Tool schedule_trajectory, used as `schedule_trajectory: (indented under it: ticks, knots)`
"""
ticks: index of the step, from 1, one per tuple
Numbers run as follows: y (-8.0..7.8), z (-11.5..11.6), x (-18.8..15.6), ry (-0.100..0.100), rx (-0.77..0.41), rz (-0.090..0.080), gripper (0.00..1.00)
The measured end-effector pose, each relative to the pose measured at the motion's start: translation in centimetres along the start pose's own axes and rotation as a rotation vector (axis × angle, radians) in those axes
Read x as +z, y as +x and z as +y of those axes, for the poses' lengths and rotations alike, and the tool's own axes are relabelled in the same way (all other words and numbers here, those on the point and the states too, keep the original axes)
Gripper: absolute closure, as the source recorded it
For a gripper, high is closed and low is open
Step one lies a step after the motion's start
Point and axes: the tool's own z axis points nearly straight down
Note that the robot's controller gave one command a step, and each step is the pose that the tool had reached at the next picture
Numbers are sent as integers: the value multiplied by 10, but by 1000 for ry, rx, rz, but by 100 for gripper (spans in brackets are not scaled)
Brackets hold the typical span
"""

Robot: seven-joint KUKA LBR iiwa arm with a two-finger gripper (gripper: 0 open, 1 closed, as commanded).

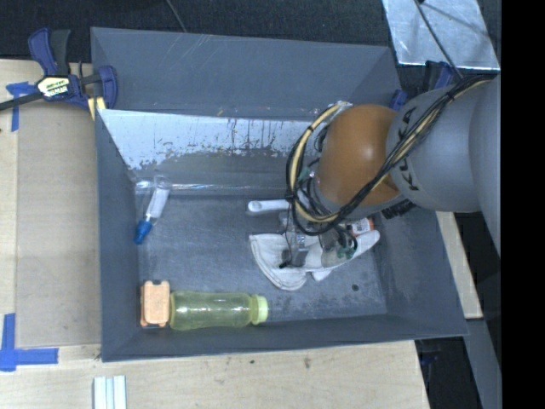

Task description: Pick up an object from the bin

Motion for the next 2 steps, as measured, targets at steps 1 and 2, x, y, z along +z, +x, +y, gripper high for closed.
schedule_trajectory:
  ticks: [1,2]
  knots:
    - [0,0,0,0,0,0,100]
    - [-28,6,-169,0,30,-9,100]
